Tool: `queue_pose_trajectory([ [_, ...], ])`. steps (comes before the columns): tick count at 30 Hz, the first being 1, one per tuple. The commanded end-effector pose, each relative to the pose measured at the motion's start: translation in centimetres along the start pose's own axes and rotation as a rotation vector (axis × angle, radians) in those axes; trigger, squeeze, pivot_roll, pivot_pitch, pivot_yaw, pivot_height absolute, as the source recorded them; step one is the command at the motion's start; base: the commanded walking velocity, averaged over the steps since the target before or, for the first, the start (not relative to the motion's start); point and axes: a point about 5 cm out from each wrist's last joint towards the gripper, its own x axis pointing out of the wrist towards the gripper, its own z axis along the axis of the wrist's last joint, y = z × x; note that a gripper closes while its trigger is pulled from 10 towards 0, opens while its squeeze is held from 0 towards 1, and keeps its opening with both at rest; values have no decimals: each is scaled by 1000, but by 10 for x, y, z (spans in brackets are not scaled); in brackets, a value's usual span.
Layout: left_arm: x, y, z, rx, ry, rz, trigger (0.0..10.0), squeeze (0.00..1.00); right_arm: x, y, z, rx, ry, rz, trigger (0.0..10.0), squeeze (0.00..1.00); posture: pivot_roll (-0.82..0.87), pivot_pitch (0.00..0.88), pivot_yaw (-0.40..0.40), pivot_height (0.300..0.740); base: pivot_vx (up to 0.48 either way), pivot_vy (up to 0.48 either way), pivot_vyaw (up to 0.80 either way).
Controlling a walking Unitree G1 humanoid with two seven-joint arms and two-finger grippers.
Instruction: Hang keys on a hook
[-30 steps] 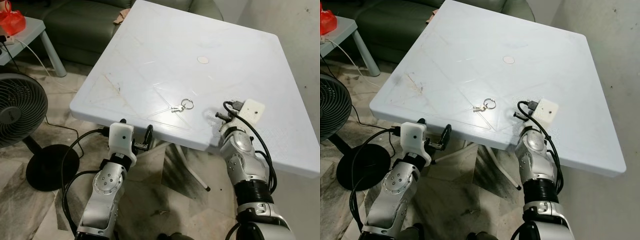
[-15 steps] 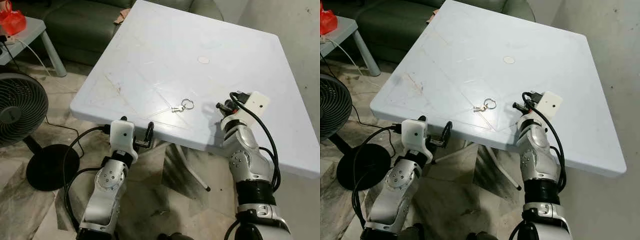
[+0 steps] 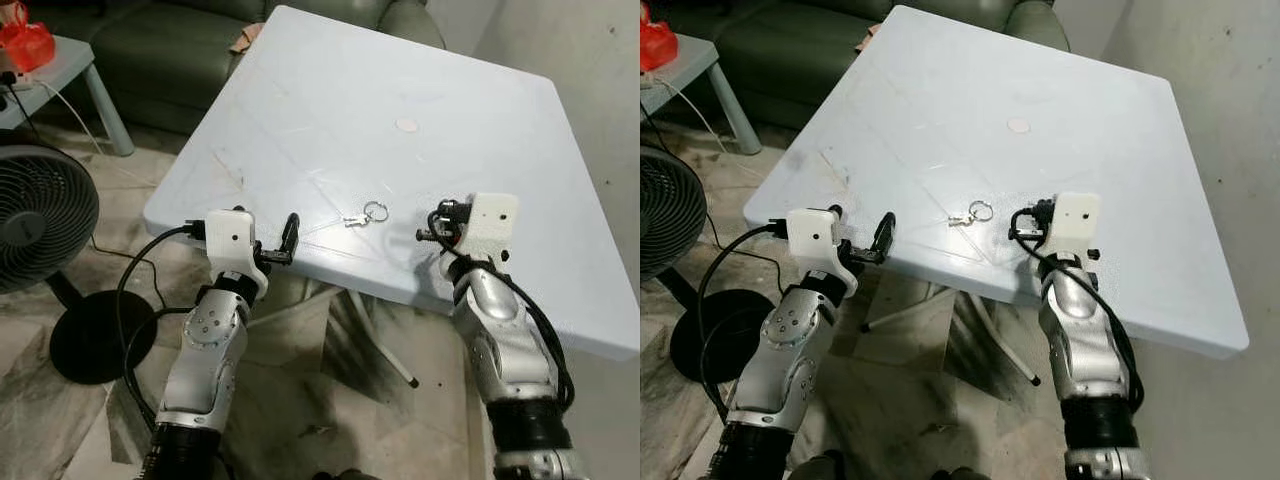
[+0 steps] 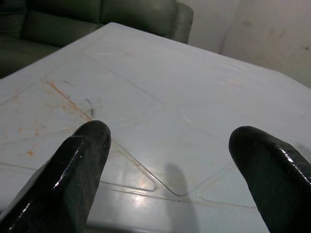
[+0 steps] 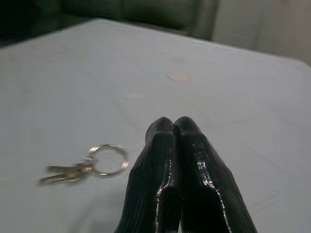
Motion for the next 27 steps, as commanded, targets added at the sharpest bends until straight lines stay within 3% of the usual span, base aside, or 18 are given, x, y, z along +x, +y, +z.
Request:
queue_pose_trajectory([
  [1,3,-1,4,-29,-30,-33,10000,0,-12,1,6,26,-76,92,10000,0,83,44,-134,740,0,0,0],
  [4,4,2,4,-33,-32,-33,10000,0,-21,0,4,31,-115,123,10000,0,79,21,-127,740,0,0,0],
  [5,5,4,4,-39,-31,-24,10000,0,-24,-3,-1,73,-91,99,10000,0,76,0,-119,740,0,0,0],
  [13,9,17,0,-44,-14,7,10000,0,-34,-9,-27,46,39,19,10000,0,65,0,-102,740,0,0,0],
  [23,21,27,-8,-93,51,43,10000,0,-22,-8,-23,14,37,14,10000,0,35,0,-74,740,0,0,-561],
  [27,31,33,-3,-76,51,51,10000,0,-16,-18,-19,3,18,-22,10000,0,31,0,-59,740,0,0,-734],
])
